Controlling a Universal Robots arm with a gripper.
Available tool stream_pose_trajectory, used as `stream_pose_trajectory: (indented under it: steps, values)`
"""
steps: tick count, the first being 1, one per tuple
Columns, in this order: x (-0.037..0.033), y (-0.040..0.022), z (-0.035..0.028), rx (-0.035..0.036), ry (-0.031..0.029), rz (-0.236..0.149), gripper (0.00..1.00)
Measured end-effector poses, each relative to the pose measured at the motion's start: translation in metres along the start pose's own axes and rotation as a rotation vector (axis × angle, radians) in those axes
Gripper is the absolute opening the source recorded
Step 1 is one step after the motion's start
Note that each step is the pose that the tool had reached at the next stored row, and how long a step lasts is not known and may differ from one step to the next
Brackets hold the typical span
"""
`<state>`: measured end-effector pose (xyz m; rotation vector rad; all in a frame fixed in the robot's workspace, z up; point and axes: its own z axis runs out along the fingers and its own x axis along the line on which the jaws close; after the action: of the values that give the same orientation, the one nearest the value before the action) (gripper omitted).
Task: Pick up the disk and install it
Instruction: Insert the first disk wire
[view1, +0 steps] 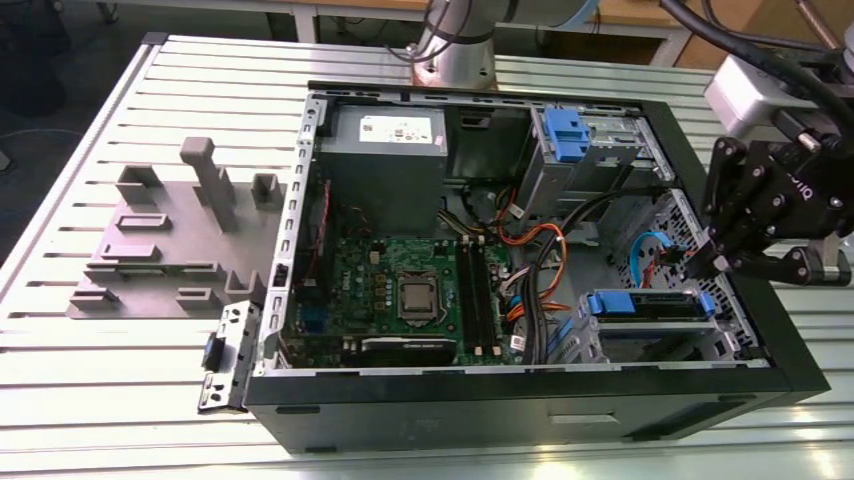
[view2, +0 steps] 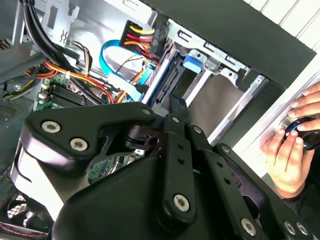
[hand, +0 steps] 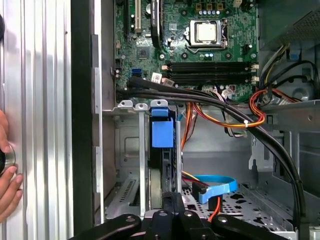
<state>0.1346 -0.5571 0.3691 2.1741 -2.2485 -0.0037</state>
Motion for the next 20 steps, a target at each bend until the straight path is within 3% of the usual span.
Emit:
stream_pose_trajectory:
  steps: [10,20]
  values:
    - [-0.0078,-0.0089,0.0004,-0.0039,0.0001,-0.003,0.11]
    - [-0.0107,-0.0120,0.0017,-0.0042,0.0012,-0.052,0.11]
